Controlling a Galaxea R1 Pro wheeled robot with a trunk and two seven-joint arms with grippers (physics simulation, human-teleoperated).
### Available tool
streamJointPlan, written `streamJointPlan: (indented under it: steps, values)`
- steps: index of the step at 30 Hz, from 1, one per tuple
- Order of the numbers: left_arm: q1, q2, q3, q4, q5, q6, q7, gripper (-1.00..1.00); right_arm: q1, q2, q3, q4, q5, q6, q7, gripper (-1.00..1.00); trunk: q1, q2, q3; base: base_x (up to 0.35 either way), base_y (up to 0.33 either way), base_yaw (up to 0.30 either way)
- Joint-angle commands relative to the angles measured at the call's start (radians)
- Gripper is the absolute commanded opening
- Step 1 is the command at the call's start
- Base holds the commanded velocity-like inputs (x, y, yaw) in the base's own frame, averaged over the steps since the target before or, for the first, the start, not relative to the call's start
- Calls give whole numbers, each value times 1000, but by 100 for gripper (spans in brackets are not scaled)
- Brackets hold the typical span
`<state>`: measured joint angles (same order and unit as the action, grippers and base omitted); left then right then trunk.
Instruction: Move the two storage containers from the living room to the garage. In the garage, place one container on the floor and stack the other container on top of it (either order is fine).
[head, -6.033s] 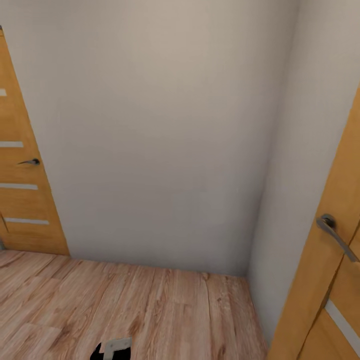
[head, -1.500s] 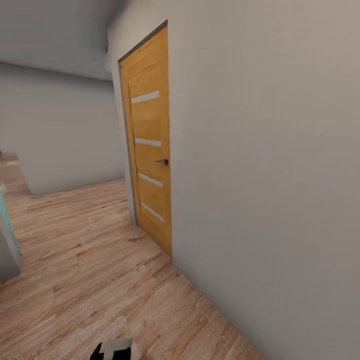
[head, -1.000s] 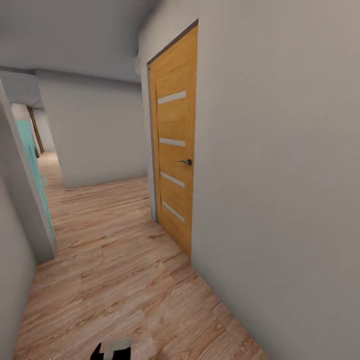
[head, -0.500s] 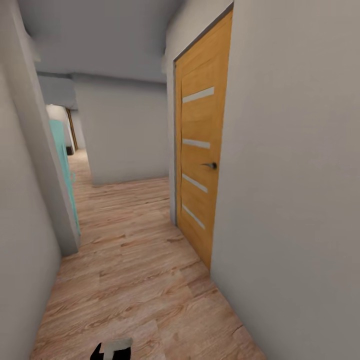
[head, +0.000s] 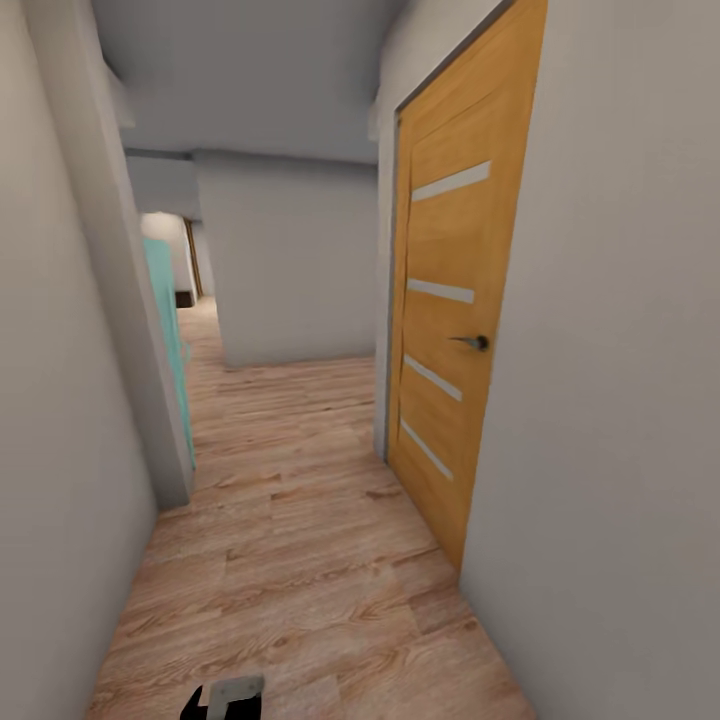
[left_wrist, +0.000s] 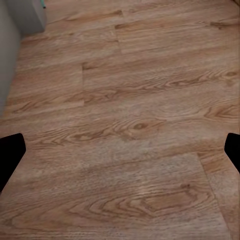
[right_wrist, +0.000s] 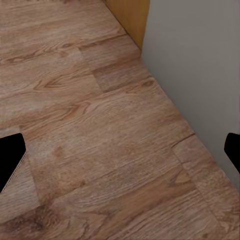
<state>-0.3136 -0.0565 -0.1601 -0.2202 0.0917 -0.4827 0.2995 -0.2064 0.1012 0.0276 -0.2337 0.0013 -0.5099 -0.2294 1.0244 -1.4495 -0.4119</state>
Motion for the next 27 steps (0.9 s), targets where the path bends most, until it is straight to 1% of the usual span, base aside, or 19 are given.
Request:
streamJointPlan:
  steps: [1,27]
  values:
    - [-1,0,-9,1,10,-4,4,100,-1,0,3,1,0,-2,-6,100,1,-1,-1,339,0,54]
    - [-1,1,-9,1,10,-4,4,100,-1,0,3,1,0,-2,-5,100,1,-1,-3,339,0,5]
